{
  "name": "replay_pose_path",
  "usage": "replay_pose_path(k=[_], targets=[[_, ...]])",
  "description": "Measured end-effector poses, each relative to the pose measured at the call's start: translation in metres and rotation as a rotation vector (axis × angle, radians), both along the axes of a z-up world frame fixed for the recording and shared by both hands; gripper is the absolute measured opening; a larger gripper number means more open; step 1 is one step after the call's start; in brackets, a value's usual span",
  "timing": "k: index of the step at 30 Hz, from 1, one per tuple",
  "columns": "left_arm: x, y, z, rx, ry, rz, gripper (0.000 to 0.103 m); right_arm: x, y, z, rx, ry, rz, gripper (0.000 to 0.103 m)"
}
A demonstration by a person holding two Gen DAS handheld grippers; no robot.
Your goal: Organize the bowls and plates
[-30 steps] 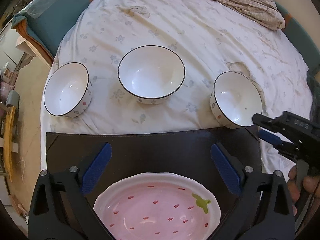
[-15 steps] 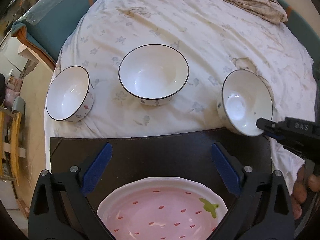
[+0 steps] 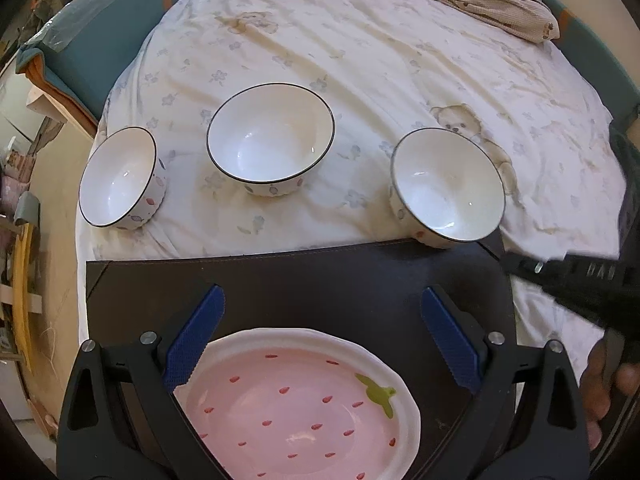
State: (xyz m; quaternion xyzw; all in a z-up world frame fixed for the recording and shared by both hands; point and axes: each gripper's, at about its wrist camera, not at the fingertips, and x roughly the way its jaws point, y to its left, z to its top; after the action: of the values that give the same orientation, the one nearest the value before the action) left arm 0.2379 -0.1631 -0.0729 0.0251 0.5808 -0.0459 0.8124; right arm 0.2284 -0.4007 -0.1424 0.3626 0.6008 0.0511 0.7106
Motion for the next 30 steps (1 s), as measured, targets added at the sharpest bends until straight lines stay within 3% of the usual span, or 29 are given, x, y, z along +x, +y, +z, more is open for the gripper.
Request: replay_pose_path(k=[5,7,9,10,16,19,26,30], targets=[[-0.002,0.007,0.003,0.004,-0.015,0.01,0.097,0.003,-0.021,0.017,0.009,-0.056,-0.108,0.009],[0.0,0.012,0.001,0.003,-0.01,0.019,0.097,0.008,-0.026,0.018,0.039,-0.063,-0.134,0.022],[0.002,0.017,-0.003,0.008,0.002,0.029,0.097,0.013,-0.028,0.014,0.053,-0.053,-0.163,0.06],[0.003,0.02,-0.005,0.009,0.006,0.033,0.097,0.017,-0.027,0.009,0.069,-0.05,-0.184,0.06],[0.006,0.036,-0.014,0.017,0.03,0.057,0.097,0.04,0.002,-0.024,0.056,0.034,-0.155,0.05],[0.008,0.04,-0.017,0.022,0.038,0.065,0.097,0.046,0.012,-0.037,-0.002,0.065,-0.13,0.033],[0.009,0.036,-0.017,-0.005,0.04,0.084,0.097,0.038,0.001,-0.034,-0.03,0.034,-0.108,0.011],[0.006,0.027,-0.014,-0.027,0.041,0.071,0.097,0.024,-0.004,-0.031,-0.051,0.06,-0.073,0.009]])
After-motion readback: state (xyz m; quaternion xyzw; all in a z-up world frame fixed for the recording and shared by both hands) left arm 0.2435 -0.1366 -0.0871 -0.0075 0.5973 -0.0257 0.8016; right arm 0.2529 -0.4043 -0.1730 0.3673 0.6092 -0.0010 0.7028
